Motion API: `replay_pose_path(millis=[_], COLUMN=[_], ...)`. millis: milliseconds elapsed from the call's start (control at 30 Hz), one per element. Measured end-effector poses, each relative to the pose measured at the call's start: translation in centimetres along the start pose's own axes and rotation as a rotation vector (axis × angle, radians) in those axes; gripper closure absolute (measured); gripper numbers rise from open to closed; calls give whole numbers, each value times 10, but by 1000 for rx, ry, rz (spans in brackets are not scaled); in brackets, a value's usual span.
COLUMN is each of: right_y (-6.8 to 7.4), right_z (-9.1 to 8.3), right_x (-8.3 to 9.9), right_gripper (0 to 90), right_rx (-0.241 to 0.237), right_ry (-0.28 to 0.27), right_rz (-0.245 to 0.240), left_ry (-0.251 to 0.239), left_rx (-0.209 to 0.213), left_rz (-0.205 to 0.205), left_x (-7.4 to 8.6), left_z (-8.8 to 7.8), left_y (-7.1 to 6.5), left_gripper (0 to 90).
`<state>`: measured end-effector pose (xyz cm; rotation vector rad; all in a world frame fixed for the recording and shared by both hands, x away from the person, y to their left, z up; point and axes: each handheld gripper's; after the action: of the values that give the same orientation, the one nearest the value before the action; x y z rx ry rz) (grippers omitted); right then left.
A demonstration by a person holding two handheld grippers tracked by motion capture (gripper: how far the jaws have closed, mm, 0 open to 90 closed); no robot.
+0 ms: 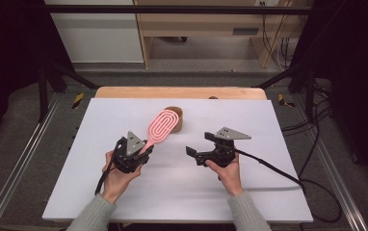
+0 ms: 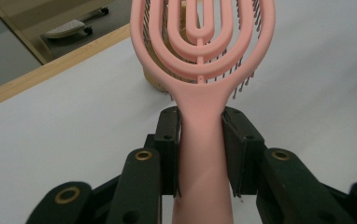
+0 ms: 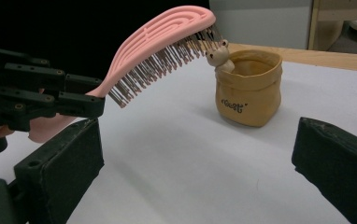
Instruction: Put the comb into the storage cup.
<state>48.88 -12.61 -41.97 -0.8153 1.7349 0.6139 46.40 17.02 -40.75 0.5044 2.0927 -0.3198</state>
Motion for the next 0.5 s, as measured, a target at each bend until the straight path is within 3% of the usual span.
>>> replay_pose_path(millis=[500], right_y=[8], right_z=[18], right_x=[-10], right_gripper=[35], right_rx=[-1], right_ry=[-16], right_rz=[22], left_ry=[-10], left_rx=[-3], left_rz=[3], left_x=[0], left_z=[-1], left_y=[0], left_gripper=[689])
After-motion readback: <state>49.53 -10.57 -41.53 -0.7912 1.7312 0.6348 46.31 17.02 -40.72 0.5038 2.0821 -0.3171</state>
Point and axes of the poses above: each handheld gripper's, and its own axes: z roughly forward along the jaws, x roughly out of its underside, y roughly to its left, and after that the axes turned 15 degrees about -z, right-handed
